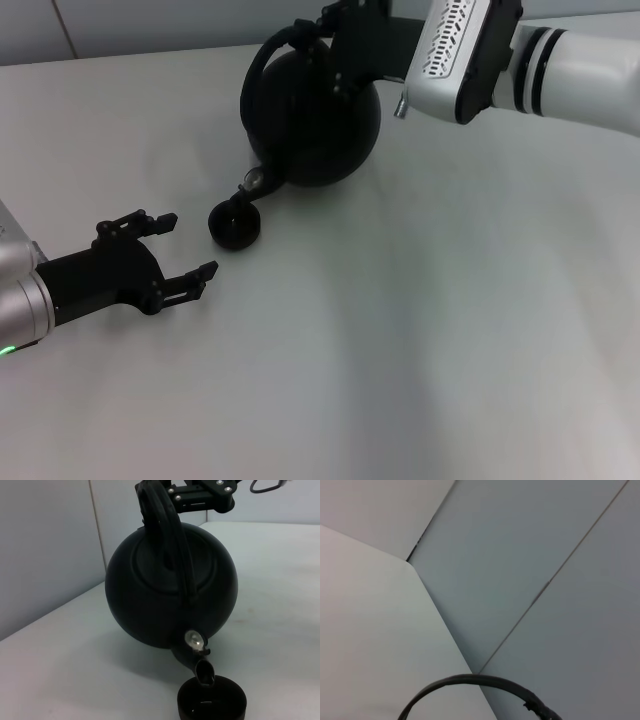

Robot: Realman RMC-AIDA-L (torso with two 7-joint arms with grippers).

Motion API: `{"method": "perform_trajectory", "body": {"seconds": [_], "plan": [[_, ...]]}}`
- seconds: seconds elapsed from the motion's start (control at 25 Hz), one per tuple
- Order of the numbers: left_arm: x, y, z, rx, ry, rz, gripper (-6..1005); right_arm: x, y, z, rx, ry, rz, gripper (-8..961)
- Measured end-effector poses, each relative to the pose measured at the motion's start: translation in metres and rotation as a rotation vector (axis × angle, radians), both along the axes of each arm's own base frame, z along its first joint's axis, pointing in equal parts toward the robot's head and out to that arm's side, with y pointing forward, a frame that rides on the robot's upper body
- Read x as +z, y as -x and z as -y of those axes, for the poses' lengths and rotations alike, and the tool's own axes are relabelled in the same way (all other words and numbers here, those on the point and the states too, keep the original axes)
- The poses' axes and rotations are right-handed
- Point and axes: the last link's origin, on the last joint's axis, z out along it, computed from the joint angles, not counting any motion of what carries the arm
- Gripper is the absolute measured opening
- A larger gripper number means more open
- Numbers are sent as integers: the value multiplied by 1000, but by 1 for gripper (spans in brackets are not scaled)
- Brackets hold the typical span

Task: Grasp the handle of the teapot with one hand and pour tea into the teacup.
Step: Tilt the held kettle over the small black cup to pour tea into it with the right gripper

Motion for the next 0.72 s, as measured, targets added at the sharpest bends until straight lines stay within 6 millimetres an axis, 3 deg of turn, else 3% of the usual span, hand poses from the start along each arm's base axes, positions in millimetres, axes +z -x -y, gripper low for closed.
{"method": "perform_trajectory", "body": {"seconds": [0.72], "plan": [[1, 1, 0, 0, 0, 0, 796, -3, 7, 1, 22, -14, 35, 86]]}}
